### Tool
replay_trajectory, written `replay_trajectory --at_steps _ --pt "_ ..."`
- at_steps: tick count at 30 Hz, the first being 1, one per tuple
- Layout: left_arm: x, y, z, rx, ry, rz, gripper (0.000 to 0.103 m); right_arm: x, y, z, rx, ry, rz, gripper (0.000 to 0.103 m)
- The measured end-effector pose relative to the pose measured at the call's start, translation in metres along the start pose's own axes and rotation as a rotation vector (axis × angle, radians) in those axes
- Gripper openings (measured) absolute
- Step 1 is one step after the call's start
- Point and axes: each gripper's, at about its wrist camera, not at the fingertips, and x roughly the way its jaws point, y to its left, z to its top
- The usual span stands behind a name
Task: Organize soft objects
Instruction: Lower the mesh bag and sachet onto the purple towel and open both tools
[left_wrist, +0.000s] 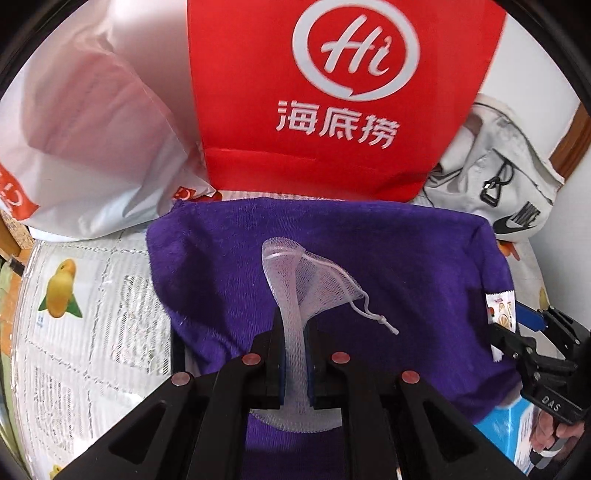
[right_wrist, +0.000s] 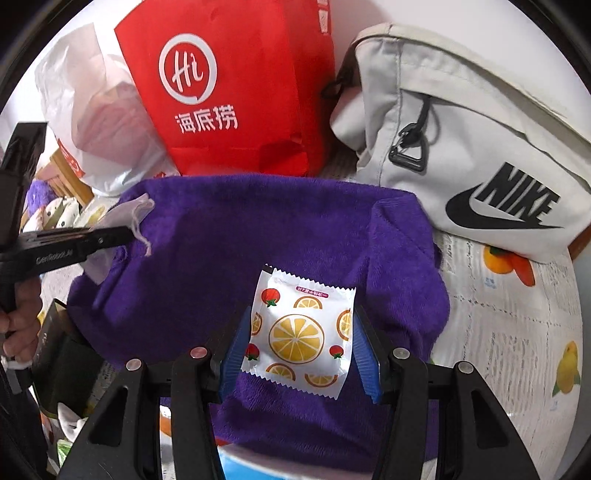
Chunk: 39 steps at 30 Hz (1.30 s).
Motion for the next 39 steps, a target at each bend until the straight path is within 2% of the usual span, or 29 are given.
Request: replay_trajectory --at_steps 8,10,11,12,13,15,17,21,30,39 --pt "0.022 -0.004 0.013 -0.012 0.037 -0.006 0.011 0.011 -0.002 0.006 -0.002 0.035 0.023 0.055" --pt "0.024 -0.005 0.014 -0.012 0.039 -0.003 0.018 0.012 -0.002 0.007 -0.001 0.036 0.037 0.067" --pt "0.024 -0.005 0.014 -0.011 0.037 0.000 0.025 0.011 -0.001 0.008 -0.001 0.028 0.044 0.072" --pt "0.024 -0.005 0.014 -0.013 0.036 0.006 0.032 0.010 0.000 0.008 -0.005 0.024 0.043 0.081" --pt "0.023 -0.004 0.015 -0.015 0.036 0.008 0.035 0.008 0.000 0.009 -0.011 0.019 0.036 0.087" --pt "0.020 -0.003 0.016 -0.021 0.027 0.005 0.052 0.005 0.002 0.009 -0.020 0.000 0.013 0.090" --pt "0.015 -0.002 0.016 -0.019 0.007 0.011 0.061 0.001 0.002 0.009 -0.017 -0.008 -0.003 0.090" --pt "0.003 -0.003 0.013 -0.012 -0.001 0.016 0.068 -0.009 0.000 0.006 0.010 -0.018 -0.013 0.090" --pt "-0.039 0.006 -0.006 -0.028 -0.053 0.043 0.073 -0.057 0.005 -0.007 0.031 -0.106 -0.051 0.090" --pt "-0.082 0.011 -0.037 -0.025 -0.087 0.034 0.073 -0.095 0.026 -0.038 0.051 -0.130 -0.058 0.091"
